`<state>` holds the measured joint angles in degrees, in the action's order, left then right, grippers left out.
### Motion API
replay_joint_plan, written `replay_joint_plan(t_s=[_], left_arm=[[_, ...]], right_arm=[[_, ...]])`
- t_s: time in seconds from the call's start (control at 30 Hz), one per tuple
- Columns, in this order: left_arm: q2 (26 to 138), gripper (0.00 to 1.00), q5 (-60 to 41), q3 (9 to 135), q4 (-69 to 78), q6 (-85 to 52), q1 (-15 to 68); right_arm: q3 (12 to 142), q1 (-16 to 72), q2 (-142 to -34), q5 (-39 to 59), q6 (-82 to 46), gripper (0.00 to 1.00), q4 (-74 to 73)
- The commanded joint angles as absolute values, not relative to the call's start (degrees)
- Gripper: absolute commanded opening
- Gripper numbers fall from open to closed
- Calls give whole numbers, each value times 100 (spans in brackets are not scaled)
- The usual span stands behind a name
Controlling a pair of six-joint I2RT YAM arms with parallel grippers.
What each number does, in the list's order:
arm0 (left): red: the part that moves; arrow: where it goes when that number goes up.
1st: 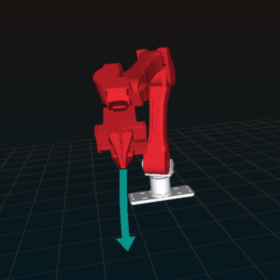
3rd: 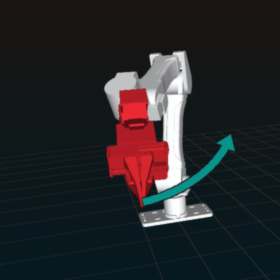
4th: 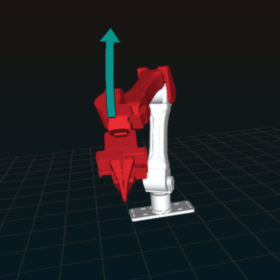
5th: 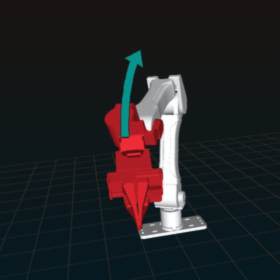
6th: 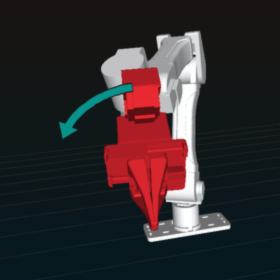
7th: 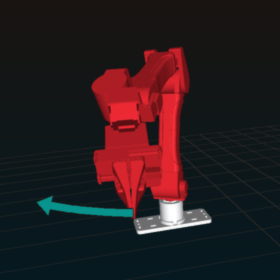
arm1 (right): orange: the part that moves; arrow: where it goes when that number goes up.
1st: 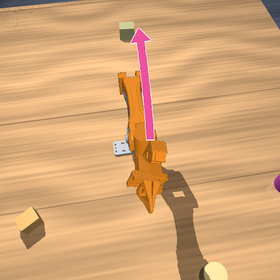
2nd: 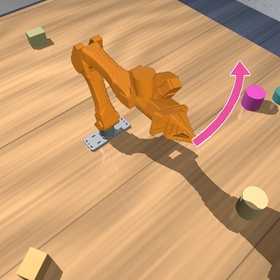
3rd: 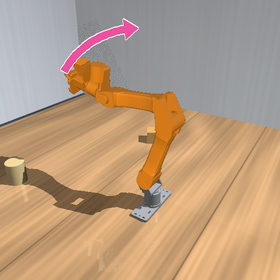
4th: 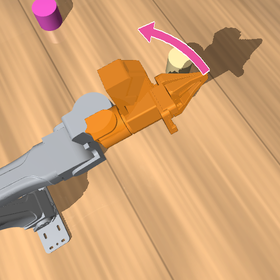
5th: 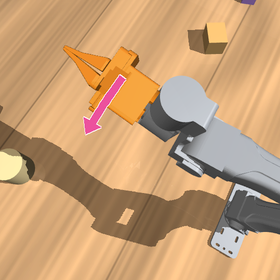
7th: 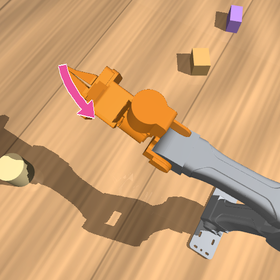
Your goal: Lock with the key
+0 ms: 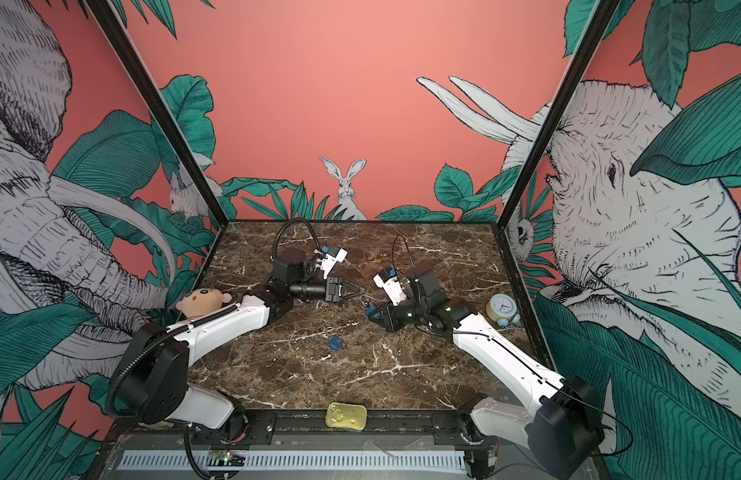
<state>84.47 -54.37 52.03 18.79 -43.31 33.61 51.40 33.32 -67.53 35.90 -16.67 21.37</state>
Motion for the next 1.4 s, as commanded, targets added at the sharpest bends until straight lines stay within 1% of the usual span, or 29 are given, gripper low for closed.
replay_joint_plan(t_s=[0.0,0.3,0.5,0.73,1.07,1.27,1.37], left_arm=[[8351,33,-5613,5083,2206,-4430,3357],[8379,36,-5650,5102,2248,-4403,3320],[8363,30,-5799,5004,2389,-4482,3309],[8227,28,-5875,4887,2374,-4485,3220],[8200,29,-6008,4817,2350,-4462,3207],[8174,20,-5994,4790,2356,-4448,3172],[8165,18,-5994,4780,2364,-4445,3152]], right_arm=[[5331,3265,-6726,3977,-1769,0,1737],[5344,3187,-6780,4498,-1939,0,1585],[5336,3090,-6848,4730,-2051,0,1515],[5385,3048,-6963,4903,-2113,0,1460],[5453,3006,-6987,5032,-2206,0,1387],[5493,2997,-7040,5130,-2267,0,1331],[5502,2997,-7040,5150,-2315,0,1288]])
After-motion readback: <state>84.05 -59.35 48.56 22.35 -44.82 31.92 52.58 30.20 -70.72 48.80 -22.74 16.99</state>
